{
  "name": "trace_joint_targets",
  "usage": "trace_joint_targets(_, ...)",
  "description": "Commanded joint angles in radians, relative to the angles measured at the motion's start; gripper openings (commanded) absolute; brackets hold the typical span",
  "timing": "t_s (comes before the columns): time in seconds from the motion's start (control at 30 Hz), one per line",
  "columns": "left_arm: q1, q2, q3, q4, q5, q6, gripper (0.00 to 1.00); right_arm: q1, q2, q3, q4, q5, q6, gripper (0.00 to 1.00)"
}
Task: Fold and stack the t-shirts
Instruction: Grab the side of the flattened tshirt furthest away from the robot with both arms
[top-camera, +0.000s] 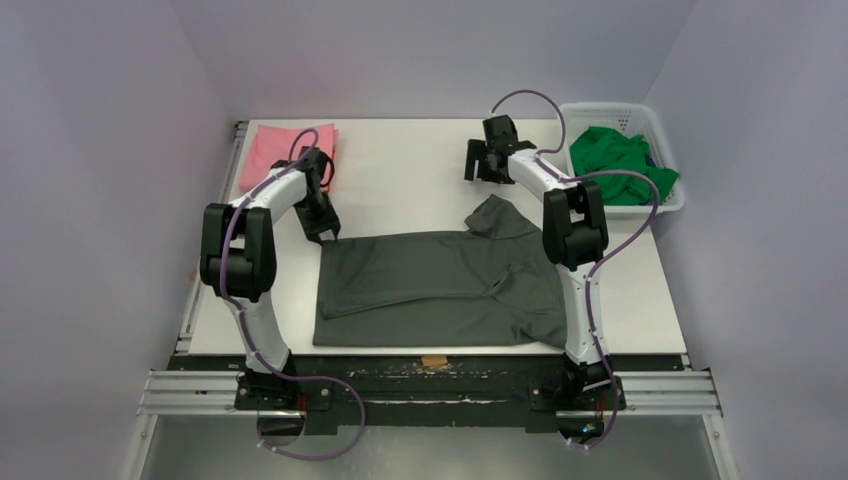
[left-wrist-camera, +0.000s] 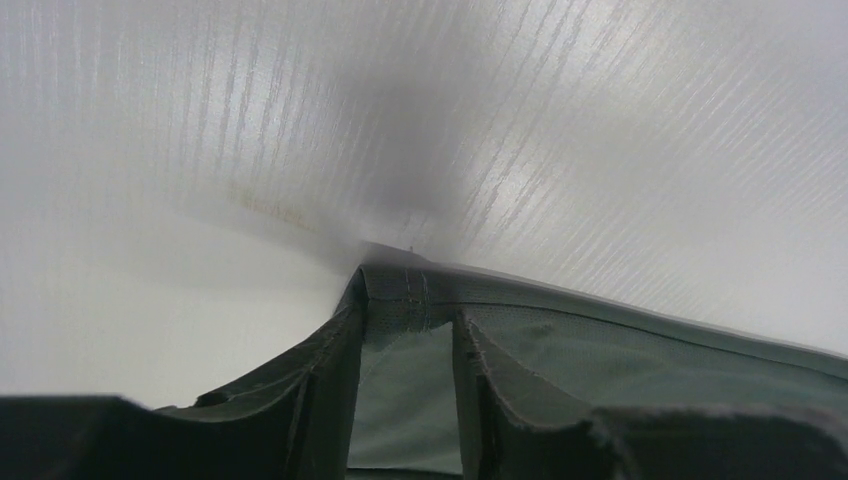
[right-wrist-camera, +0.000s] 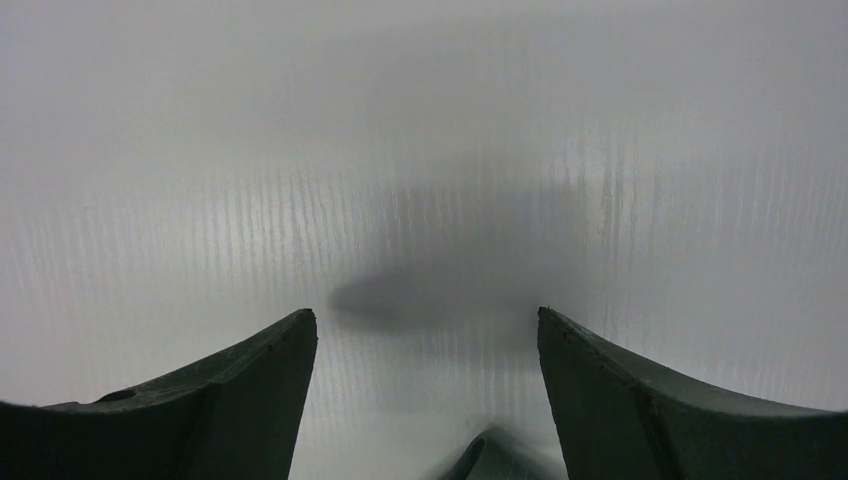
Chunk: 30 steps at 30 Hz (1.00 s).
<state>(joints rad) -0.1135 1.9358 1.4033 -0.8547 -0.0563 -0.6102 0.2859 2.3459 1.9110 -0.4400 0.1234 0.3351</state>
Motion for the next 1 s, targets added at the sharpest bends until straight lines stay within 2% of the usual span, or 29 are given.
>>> trace_joint_targets(0.0, -0.008, -0.02, -0.004, -0.008, 0.026, 0.035, 0.34, 0.001, -0.021, -0.018, 0.03, -0.05, -0.01, 0.77)
trace_joint_targets(0.07, -0.01, -0.017, -0.002, -0.012, 0.028, 0.041, 0.25, 0.001, -0.03, -0.036, 0.037, -0.051, -0.011, 0.76)
trace_joint_targets(0.13, -0.013, -0.019, -0.004, -0.017, 0.029, 0.044, 0.06, 0.001, -0.036, -0.046, 0.035, -0.051, -0.013, 0.76)
trace_joint_targets(0.17, -0.014, -0.021, -0.005, -0.019, 0.03, 0.046, 0.0, 0.0, -0.039, -0.051, 0.034, -0.052, -0.012, 0.76)
trace_joint_targets(0.43, -0.017, -0.064, -0.063, 0.01, 0.029, 0.062, 0.0, 0.001, -0.047, -0.05, 0.02, -0.024, -0.026, 0.74)
trace_joint_targets(0.6, -0.017, -0.138, -0.115, 0.035, 0.027, 0.058, 0.0, 0.002, -0.046, -0.047, -0.025, 0.013, -0.026, 0.68)
trace_joint_targets(0.9, -0.018, -0.208, -0.181, 0.077, 0.052, 0.055, 0.0, 0.004, -0.146, -0.167, -0.053, 0.113, -0.039, 0.68)
trace_joint_targets(0.97, -0.018, -0.212, -0.187, 0.08, 0.052, 0.054, 0.0, 0.004, -0.163, -0.19, -0.048, 0.099, -0.042, 0.64)
